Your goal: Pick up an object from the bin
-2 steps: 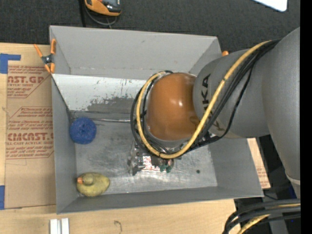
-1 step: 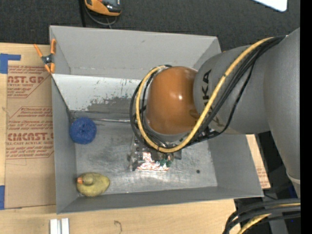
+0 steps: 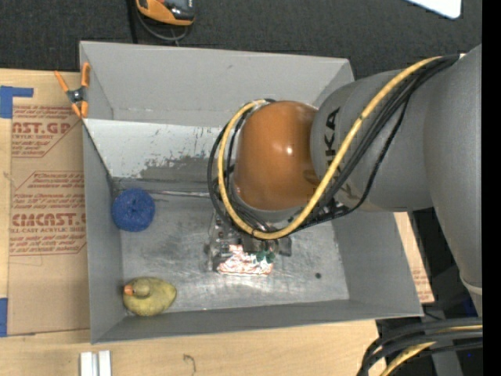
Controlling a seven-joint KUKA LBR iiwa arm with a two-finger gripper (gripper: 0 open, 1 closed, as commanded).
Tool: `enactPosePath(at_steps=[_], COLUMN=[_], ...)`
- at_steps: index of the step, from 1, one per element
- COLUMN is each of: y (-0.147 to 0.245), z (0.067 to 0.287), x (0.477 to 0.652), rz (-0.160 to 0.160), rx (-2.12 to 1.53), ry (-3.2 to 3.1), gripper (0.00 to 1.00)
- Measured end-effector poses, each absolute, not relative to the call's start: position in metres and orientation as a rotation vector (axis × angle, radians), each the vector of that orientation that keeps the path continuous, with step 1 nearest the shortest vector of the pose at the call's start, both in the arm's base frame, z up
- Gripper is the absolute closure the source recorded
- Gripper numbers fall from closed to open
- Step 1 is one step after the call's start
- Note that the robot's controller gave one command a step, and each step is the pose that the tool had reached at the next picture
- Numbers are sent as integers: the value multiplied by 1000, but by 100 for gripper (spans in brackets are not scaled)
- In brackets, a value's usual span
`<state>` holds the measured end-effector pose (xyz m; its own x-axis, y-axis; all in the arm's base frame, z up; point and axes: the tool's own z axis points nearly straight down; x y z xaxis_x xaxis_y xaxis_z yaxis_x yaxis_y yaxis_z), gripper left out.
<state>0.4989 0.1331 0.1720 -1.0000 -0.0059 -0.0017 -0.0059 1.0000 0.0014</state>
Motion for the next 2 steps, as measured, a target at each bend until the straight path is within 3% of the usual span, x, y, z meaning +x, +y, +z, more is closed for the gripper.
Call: enactPosePath(at_steps=[1,2], y=[108,109], z=[159,159], x=[491,491], rz=[-1,0], rx=[601,598], ry=[3085,3085], gripper=[0,0])
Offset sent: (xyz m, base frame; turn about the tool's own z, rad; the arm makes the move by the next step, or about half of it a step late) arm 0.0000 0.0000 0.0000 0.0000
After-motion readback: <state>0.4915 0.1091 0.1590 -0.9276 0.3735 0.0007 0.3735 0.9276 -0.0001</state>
